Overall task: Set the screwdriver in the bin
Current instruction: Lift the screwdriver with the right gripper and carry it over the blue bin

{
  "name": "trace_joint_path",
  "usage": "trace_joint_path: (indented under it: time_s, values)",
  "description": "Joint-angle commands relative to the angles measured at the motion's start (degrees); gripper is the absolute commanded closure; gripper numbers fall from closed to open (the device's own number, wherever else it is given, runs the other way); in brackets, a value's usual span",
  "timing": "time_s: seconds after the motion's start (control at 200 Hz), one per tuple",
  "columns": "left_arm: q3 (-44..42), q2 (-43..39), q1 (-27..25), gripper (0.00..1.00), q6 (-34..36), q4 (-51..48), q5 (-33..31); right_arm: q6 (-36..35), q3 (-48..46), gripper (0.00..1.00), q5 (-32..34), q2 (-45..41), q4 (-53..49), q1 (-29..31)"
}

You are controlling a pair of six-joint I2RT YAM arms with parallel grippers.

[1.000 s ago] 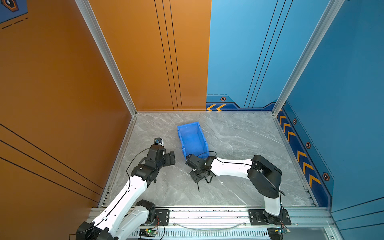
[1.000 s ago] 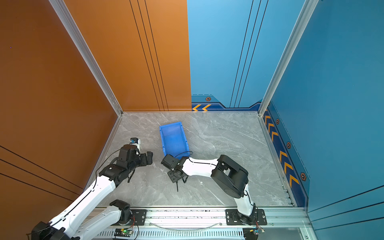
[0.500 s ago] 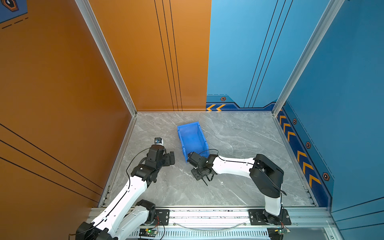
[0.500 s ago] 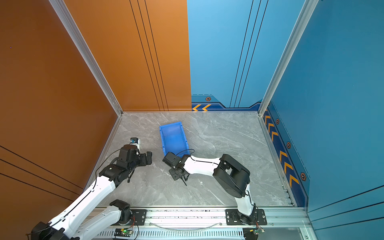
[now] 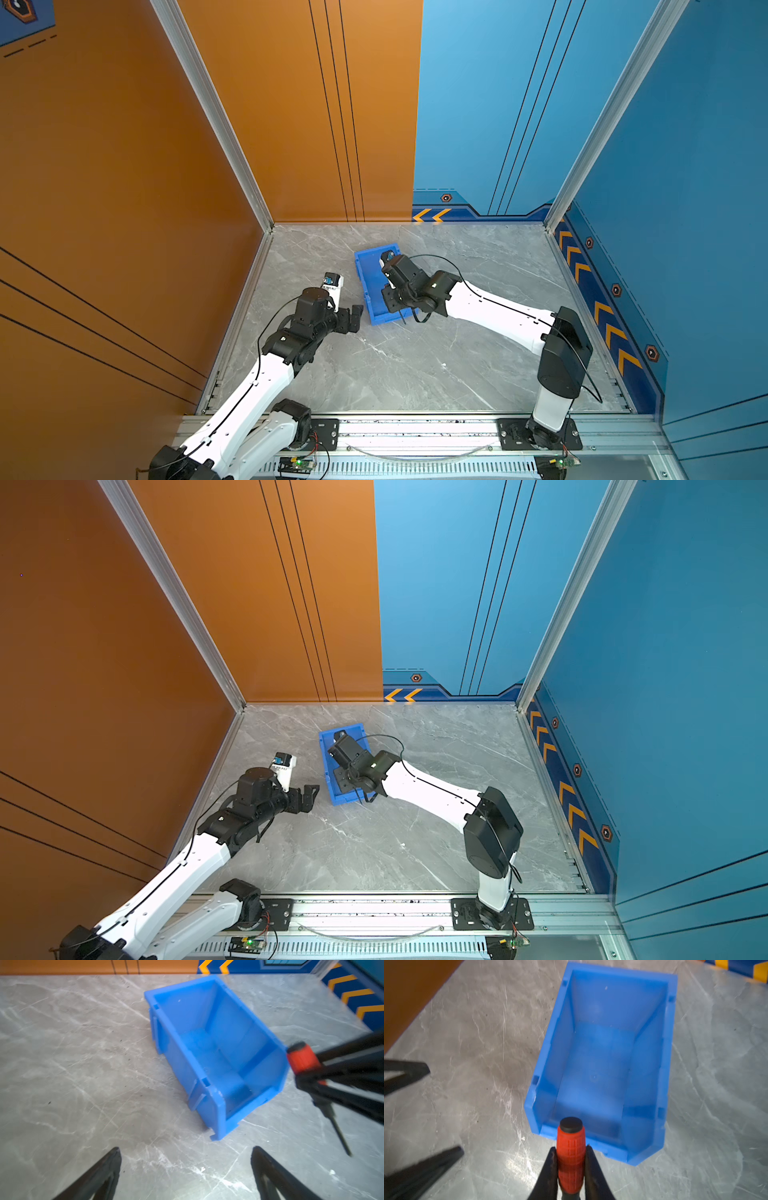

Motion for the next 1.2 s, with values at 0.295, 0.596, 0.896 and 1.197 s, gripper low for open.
trace_joint_path:
  time_s: [0.295,0.596,0.896,1.197]
  values:
    - [-0.1,-1.8,-1.7,0.02,0.8,2.3,4.1,0.8,21.1,1.00,1.7,20.2,-4.0,-5.7]
    - [0.5,-2.6,-1.7,0.02,1.0,0.9,4.3,-0.8,25.9,1.00,2.8,27.2,-4.0,-6.8]
    - [0.9,-3.6,-1.8,0.02,1.2,-1.3,5.3,-1.4,26.1,1.00,2.8,30.3,-4.0,-6.7]
    - [-0.3,-5.0,-2.2,0.02,0.3,-1.2,4.5,-1.6,26.4,1.00,3.8,32.3,-4.0,-6.1]
